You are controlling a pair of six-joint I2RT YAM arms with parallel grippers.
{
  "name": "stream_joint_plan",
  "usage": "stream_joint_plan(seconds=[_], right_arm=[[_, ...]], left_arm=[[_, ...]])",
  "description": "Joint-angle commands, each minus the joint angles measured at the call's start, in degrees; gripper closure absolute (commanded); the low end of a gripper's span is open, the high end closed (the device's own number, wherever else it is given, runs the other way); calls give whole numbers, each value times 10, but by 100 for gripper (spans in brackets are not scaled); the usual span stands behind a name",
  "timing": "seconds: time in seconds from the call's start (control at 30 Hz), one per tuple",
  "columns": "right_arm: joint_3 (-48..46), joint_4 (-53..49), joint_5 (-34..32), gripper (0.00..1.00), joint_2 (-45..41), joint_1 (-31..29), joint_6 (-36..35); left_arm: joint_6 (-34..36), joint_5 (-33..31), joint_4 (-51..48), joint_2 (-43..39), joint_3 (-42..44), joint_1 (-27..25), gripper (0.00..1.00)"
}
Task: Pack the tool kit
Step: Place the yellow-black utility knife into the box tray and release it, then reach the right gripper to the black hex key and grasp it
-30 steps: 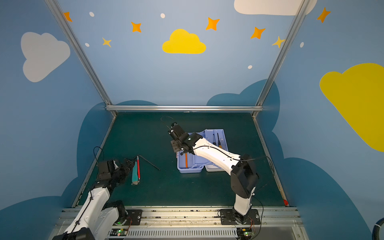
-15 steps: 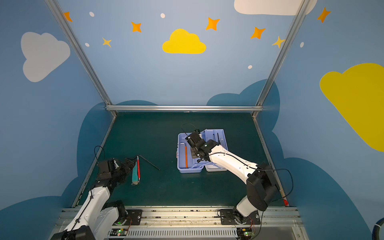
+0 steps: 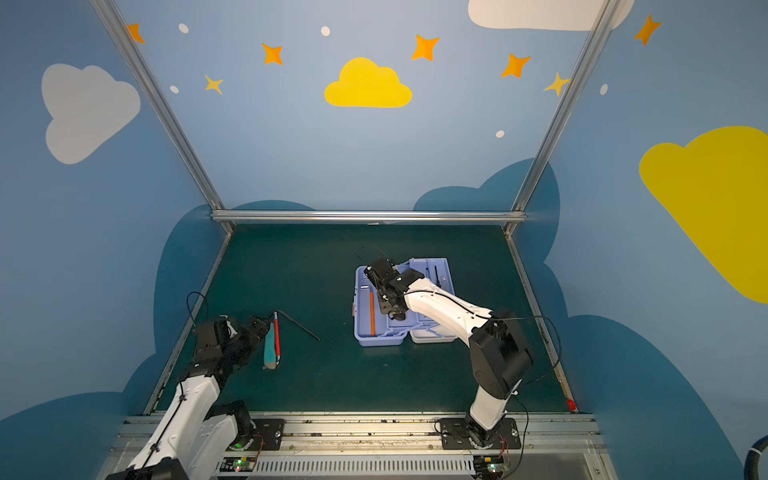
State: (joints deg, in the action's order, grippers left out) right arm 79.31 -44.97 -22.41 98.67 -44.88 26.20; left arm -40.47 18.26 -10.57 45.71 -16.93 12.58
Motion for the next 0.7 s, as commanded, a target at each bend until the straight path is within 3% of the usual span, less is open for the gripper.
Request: stream_joint_plan(seconds=[0.0, 0.07, 0.17, 0.3, 0.53, 0.67], right_arm=[[69, -78, -4, 42, 9, -4, -11], [103, -88, 31, 42, 20, -10, -35], [142, -54, 138, 45, 48, -28, -80], [208, -19, 238, 47, 127, -70, -121], [321, 0, 301, 50, 269, -132, -196], [399, -25, 299, 50, 339, -148, -213]], left_arm=[[11, -15, -15, -8, -15, -2, 0], [10, -20, -20, -10, -18, -2, 0], [7, -24, -25, -11, -20, -1, 0], [5, -29, -33, -17, -19, -1, 0], [-7, -30, -58, -39, -27, 1, 0], [-8, -37, -72, -57, -27, 2, 0]])
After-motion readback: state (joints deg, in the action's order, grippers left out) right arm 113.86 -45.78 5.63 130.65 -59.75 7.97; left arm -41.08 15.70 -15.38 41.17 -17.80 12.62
